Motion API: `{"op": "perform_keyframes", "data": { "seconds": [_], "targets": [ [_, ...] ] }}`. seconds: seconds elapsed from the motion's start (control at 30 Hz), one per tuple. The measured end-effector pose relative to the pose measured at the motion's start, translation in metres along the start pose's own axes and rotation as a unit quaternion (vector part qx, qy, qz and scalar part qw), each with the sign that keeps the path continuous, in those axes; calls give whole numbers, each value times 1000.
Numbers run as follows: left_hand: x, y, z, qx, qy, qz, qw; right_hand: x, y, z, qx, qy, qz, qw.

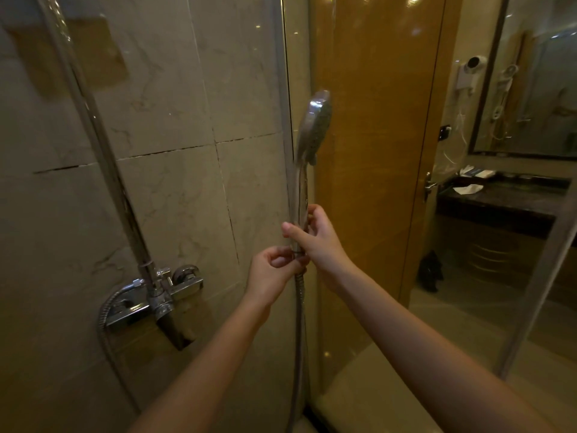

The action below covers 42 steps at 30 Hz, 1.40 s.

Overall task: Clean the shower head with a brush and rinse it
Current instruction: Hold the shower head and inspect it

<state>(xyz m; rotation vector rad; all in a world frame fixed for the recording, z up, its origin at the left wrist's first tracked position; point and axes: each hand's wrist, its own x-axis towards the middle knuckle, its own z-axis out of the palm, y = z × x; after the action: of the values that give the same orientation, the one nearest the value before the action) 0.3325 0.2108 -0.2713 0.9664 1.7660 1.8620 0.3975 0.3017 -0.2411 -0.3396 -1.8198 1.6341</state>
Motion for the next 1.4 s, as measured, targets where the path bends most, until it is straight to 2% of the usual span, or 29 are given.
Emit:
{"op": "perform_keyframes", "data": {
  "seconds": [0.23, 0.5, 0.63, 0.9, 1.1, 1.33, 1.4],
  "targets": [
    [2, -4, -3, 25, 14, 1, 1000, 1, -1, -7, -73, 29, -50, 996],
    [0, 3, 3, -7, -2, 15, 1000, -1, 2, -2, 15, 43, -44, 998],
    [0, 1, 7, -5, 8, 3, 1000, -2, 2, 6, -4, 20, -48, 999],
    [0, 1, 1, -35, -4, 8, 999, -1, 3, 4, 6, 36, -54, 998],
    [-2, 2, 0, -16, -9, 18, 1000, -5, -1, 5, -81, 58, -76, 992],
    [-3, 1, 1, -7, 5, 9, 1000, -3, -2, 3, -4, 19, -42, 999],
    [-3, 1, 3, -10, 13, 10, 1000, -4, -2, 5, -11, 17, -48, 999]
  ]
}}
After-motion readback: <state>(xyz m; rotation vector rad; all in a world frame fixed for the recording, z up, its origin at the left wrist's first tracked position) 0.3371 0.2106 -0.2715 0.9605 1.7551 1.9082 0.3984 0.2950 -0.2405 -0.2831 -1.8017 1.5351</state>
